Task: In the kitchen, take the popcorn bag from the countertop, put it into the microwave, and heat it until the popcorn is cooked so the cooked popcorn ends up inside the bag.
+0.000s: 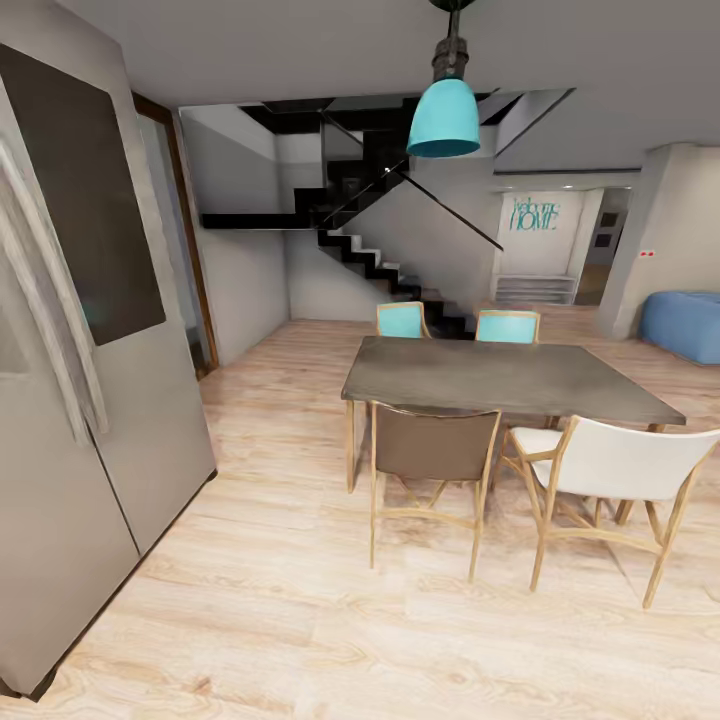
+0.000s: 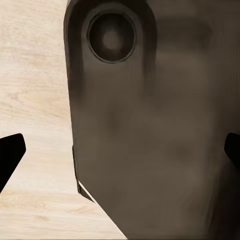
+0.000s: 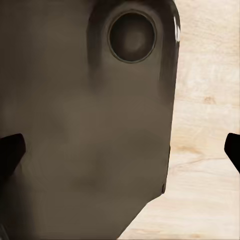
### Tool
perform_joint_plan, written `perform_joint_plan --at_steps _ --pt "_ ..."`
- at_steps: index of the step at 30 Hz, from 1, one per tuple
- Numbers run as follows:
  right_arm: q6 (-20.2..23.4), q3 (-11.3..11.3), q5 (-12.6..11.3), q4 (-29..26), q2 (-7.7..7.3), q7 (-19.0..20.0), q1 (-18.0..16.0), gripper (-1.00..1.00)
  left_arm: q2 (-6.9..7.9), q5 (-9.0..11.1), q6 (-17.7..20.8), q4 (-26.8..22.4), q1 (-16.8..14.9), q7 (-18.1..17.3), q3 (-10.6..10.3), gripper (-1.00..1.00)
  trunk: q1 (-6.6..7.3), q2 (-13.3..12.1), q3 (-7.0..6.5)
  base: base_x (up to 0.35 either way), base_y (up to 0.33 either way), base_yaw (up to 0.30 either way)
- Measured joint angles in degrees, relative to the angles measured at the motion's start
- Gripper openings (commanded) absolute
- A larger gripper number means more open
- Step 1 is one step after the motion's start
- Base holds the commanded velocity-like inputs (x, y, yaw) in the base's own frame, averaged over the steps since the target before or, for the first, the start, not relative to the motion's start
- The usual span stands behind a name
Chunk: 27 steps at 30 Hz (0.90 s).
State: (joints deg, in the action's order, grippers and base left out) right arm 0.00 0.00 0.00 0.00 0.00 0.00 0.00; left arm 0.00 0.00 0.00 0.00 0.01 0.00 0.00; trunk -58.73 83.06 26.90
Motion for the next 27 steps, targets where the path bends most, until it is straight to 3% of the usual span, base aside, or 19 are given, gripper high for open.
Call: perform_joint_plan --at_steps 27 --pt "-1.76 0.66 0.64 0.08 -0.26 -0.06 -0.08 1.00 0.08 0.24 -0.24 -1.38 -0.09 -0.08 0.60 1.00 0.00 0.00 -0.02 0.000 0.000 0.000"
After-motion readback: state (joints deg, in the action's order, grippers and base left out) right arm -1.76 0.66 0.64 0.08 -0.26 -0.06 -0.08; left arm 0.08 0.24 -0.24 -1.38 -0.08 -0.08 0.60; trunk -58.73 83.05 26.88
